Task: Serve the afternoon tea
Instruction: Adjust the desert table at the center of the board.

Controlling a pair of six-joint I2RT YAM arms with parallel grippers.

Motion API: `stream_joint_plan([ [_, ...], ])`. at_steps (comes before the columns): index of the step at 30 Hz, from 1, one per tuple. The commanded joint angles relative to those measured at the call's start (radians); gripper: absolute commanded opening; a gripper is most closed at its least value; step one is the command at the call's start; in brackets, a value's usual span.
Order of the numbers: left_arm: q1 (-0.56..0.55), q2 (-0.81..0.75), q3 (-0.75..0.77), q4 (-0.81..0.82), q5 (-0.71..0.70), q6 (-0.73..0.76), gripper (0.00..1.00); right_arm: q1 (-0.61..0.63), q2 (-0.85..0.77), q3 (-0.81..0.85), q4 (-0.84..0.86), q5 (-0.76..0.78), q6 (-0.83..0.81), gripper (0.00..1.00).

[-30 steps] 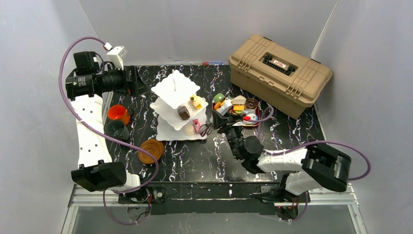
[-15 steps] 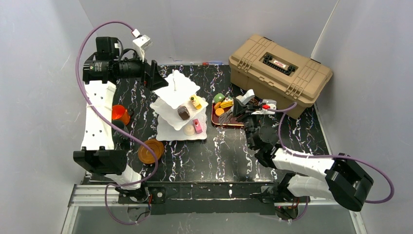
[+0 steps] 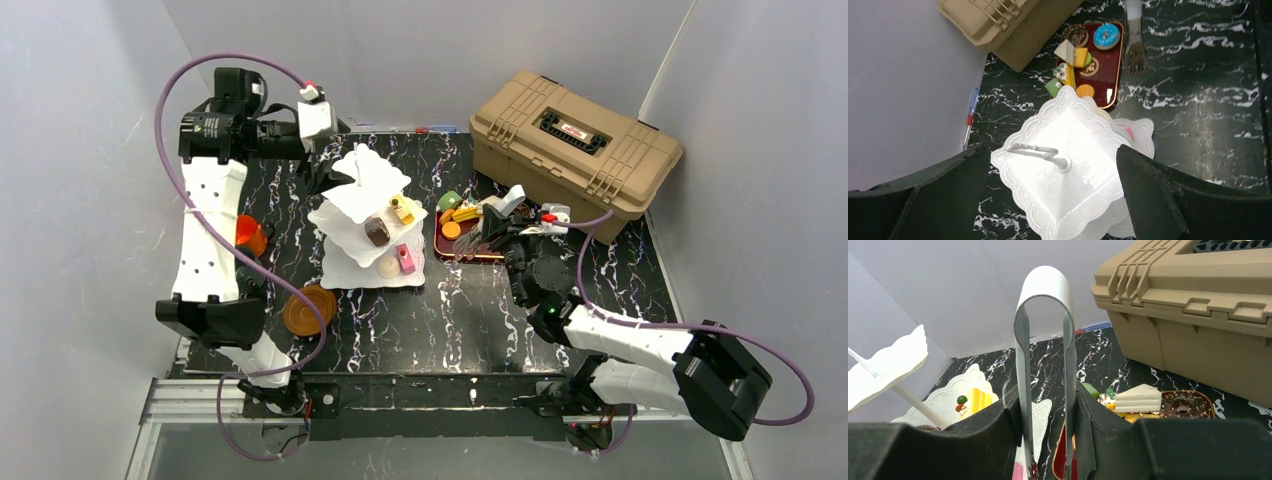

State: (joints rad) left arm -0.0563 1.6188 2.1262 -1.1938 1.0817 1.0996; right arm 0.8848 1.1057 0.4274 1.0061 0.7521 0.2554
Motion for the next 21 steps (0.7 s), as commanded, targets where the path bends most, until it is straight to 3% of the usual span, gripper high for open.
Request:
stream_joint_plan([
  [1, -0.019, 0.018, -0.002, -0.163, -0.065, 0.399, 0.97, -0.01, -0.039, 0.01, 0.033, -0.01, 0.025, 0.37],
  [6, -0.026, 0.024, -0.014, -0.174, -0.168, 0.61, 0.98, -0.016, -0.042, 0.004, 0.032, -0.015, 0.049, 0.35],
  [15, -0.096, 0.066, 0.064, -0.092, -0.168, 0.59, 0.98, -0.02, -0.044, 0.005, 0.024, -0.023, 0.079, 0.33],
  [21, -0.156, 0.144, 0.146, -0.19, -0.254, 0.61, 0.89, -0.023, -0.061, 0.006, 0.005, -0.015, 0.08, 0.3],
])
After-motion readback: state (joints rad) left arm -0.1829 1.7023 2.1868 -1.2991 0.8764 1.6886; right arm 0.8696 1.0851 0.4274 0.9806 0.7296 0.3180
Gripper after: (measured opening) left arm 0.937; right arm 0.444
